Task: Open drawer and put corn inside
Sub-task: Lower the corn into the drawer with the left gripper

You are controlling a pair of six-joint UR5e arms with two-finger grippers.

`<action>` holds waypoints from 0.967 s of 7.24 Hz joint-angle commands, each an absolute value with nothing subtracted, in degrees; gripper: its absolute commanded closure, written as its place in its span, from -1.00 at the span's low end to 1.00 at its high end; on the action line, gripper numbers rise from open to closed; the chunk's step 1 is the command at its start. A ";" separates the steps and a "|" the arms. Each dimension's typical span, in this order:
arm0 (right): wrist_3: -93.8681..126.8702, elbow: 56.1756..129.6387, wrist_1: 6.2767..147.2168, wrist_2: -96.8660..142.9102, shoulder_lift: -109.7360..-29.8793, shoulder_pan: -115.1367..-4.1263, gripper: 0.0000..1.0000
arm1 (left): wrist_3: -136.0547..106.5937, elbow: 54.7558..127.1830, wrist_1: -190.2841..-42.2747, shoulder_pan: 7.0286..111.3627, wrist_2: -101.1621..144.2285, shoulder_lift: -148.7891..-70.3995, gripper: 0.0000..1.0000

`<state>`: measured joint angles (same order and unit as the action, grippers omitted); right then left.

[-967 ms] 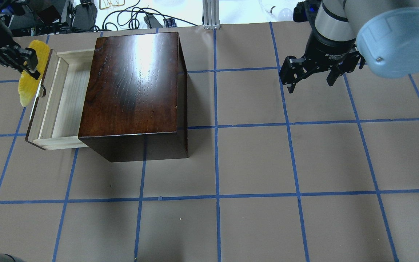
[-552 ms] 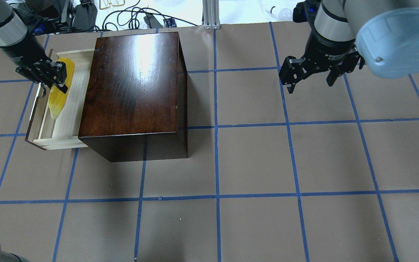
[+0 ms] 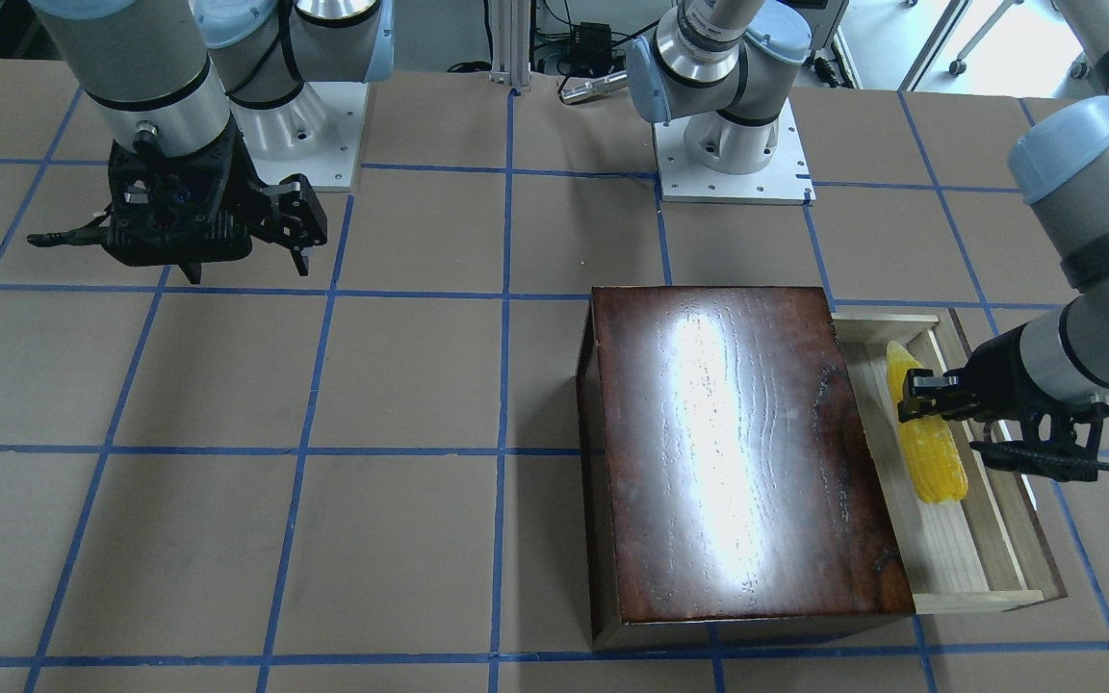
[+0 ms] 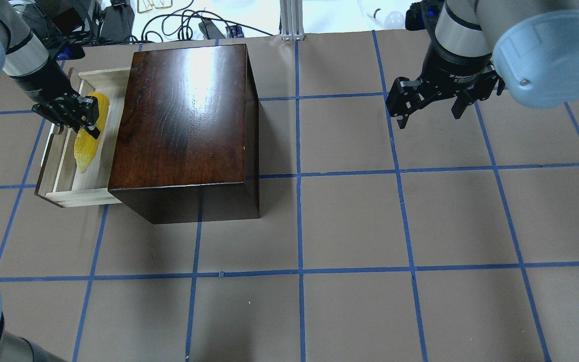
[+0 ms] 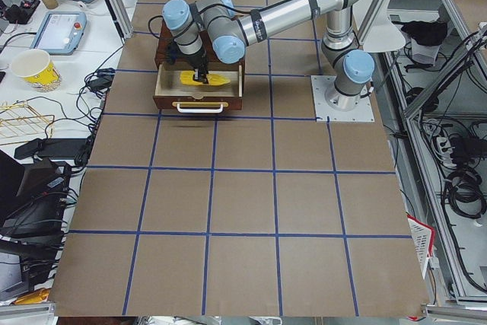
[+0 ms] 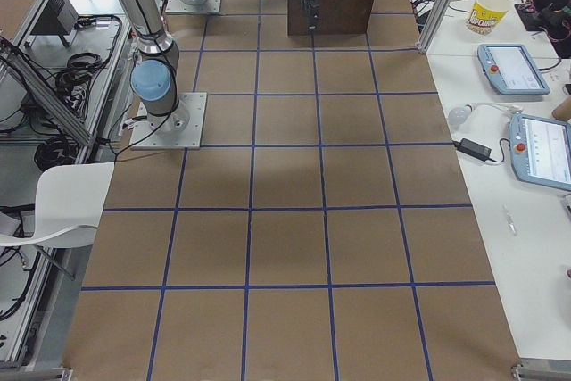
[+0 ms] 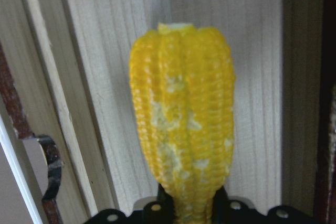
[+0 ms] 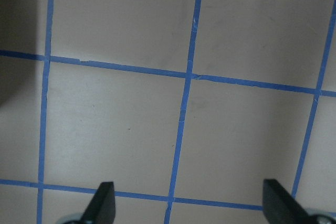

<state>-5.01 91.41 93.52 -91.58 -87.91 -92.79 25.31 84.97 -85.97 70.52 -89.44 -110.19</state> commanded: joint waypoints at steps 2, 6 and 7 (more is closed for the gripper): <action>-5.01 91.49 93.52 -91.58 -87.89 -92.90 -1.00 | 25.58 84.64 -83.41 70.40 -89.30 -113.20 0.65; -5.01 91.41 93.52 -91.58 -87.89 -92.90 -1.00 | 25.31 84.11 -83.50 70.40 -89.47 -113.12 -1.00; -5.01 91.41 93.52 -91.58 -87.89 -92.90 -1.00 | 25.31 83.94 -83.58 70.40 -89.82 -112.16 -1.00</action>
<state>-5.01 91.41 93.52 -91.58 -87.91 -92.86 25.33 84.11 -83.49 70.40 -89.53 -113.03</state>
